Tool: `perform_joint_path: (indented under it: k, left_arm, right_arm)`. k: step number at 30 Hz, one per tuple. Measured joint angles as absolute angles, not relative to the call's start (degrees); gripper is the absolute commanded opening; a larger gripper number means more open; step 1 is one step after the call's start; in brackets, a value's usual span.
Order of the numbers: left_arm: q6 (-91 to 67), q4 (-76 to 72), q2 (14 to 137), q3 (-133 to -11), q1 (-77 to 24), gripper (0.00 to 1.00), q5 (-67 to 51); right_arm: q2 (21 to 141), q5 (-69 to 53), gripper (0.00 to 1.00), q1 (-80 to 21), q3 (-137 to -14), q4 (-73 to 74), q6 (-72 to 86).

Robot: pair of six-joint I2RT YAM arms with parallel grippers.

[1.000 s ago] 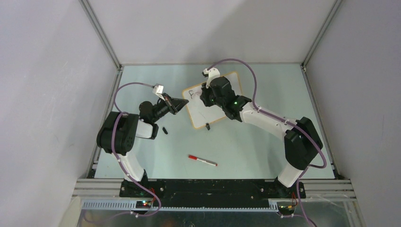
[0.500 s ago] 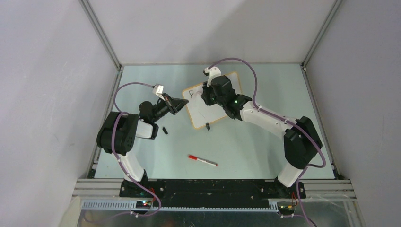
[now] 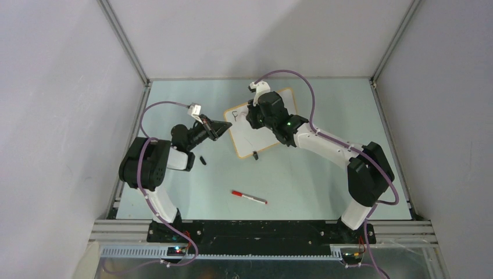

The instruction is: Write a sentence on the whiteboard

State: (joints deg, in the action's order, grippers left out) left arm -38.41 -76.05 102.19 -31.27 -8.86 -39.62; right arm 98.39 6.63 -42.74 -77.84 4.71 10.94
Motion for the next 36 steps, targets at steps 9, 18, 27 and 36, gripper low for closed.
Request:
perform_joint_path:
  k: [9,18,27,36]
  left_arm:
    - [-38.35,-75.96,102.19,-31.24,-8.86,0.00,-39.59]
    - [-38.22,-75.81,102.19,-31.27,-8.86,0.00,-39.40]
    - [-37.93,-75.68,101.97,-31.24,-8.88,0.00,-39.44]
    - [-37.91,-75.66,101.97,-31.24,-8.88,0.00,-39.44]
  right_arm:
    - [98.89,5.45,0.00,-42.81,-78.74,5.63,10.83]
    - [99.85,4.29,0.00,-42.96,-80.62,7.49,10.35]
    - [99.85,3.62,0.00,-42.96,-81.03,9.37,9.54]
    - [100.18,3.64,0.00,-42.96,-82.02,11.38,8.91]
